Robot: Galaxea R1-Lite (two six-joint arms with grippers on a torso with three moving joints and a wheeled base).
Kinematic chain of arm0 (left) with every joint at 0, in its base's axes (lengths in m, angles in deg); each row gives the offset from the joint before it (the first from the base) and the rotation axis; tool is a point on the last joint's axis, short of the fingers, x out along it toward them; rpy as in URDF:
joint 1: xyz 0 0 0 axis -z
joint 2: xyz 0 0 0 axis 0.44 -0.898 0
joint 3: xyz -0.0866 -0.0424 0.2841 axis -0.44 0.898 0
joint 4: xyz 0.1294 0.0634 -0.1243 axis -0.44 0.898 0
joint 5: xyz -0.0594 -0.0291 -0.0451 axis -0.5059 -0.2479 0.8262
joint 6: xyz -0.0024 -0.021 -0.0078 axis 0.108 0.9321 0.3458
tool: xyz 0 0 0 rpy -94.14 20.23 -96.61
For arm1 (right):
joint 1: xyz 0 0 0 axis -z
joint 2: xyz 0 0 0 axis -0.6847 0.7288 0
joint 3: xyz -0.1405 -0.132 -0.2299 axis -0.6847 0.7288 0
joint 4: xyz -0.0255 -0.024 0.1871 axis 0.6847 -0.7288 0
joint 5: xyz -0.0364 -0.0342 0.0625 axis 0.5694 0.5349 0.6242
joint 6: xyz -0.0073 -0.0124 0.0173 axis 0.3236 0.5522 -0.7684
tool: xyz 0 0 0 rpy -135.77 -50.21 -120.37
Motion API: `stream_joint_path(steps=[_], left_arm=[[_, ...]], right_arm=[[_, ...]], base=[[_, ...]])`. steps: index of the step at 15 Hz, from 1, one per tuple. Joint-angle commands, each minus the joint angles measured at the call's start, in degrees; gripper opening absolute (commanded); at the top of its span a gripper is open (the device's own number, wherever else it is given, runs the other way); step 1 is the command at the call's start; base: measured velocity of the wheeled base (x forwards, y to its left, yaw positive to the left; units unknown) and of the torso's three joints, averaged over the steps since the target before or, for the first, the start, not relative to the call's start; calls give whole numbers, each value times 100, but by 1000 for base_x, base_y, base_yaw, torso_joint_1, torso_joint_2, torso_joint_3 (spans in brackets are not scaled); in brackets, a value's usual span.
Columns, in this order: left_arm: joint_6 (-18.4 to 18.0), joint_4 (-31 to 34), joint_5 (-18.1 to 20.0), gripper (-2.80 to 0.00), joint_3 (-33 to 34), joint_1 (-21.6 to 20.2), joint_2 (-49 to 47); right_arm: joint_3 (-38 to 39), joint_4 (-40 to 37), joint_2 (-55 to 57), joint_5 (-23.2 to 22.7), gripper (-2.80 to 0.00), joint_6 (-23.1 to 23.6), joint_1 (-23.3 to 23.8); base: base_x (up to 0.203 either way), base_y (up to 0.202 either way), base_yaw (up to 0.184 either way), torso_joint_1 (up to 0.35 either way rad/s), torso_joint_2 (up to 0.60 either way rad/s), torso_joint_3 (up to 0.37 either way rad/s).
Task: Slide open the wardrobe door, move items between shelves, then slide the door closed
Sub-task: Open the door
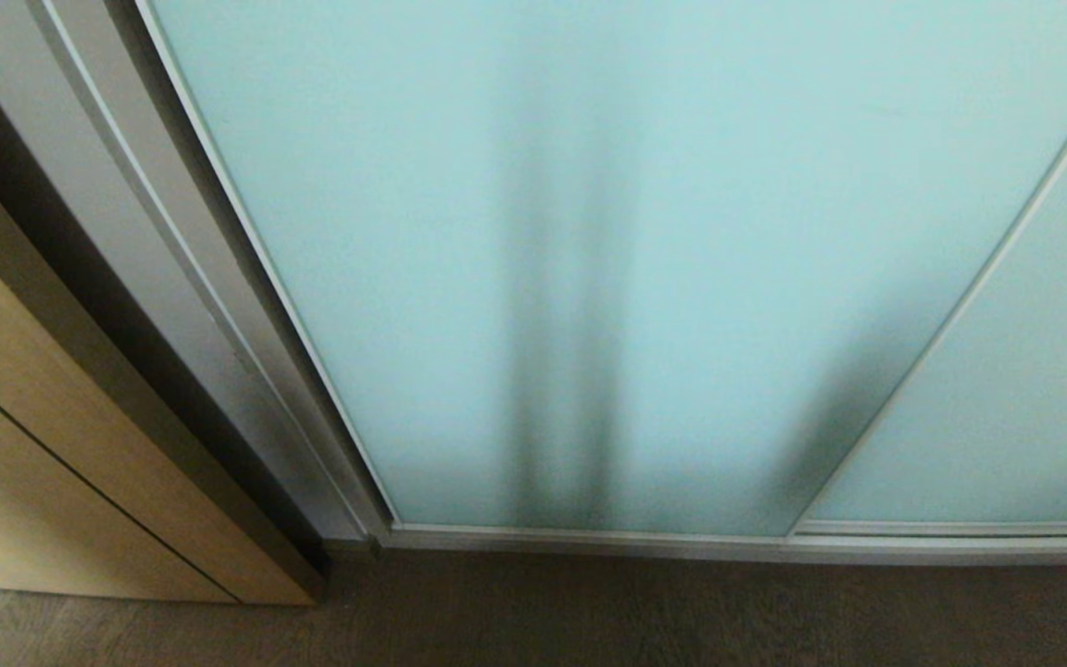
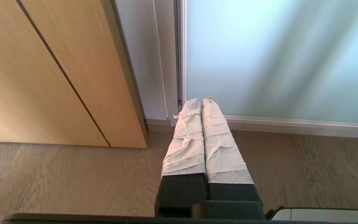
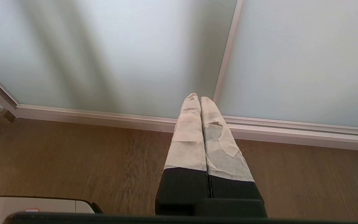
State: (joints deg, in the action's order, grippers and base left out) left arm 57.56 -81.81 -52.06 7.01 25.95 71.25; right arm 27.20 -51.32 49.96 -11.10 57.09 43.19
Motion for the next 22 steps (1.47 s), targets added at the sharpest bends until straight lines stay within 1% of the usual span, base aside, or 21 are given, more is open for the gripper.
stream_joint_path(steps=[1, 8, 10, 11, 15, 16, 17, 19, 20, 22], left_arm=[[0, -2, 1, -280, 1, -2, -9], [0, -2, 1, -280, 1, -2, -9], [-88, 7, 1, -280, 1, -2, -9], [-34, -1, -5, -280, 10, -2, -9], [-35, -2, 1, -280, 1, -2, -9], [-102, 5, 10, -280, 8, -2, -17], [-253, 43, 13, -280, 2, -2, -17], [-684, 8, 27, -280, 9, -2, -9], [-717, -77, 57, -280, -73, -2, -9], [-740, -182, 281, -280, -458, -2, -26]], right_arm=[[0, 1, -1, -2, -280, 7, 2], [3, 1, -1, -2, -280, 7, -5], [0, 1, -1, -2, -280, 7, 1], [0, 1, -1, -2, -280, 7, -3], [0, 1, -1, -2, -280, 7, -6], [0, 1, -1, -2, -280, 7, 2], [0, 1, -1, -2, -280, 7, 2], [0, 1, -1, -2, -280, 7, 2], [0, 1, -1, -2, -280, 7, 2], [7, 1, -1, -2, -280, 7, 2]], base=[[0, 0, 0, 0, 0, 0], [0, 0, 0, 0, 0, 0], [0, 0, 0, 0, 0, 0], [0, 0, 0, 0, 0, 0], [0, 0, 0, 0, 0, 0], [0, 0, 0, 0, 0, 0], [0, 0, 0, 0, 0, 0], [0, 0, 0, 0, 0, 0], [0, 0, 0, 0, 0, 0], [0, 0, 0, 0, 0, 0]])
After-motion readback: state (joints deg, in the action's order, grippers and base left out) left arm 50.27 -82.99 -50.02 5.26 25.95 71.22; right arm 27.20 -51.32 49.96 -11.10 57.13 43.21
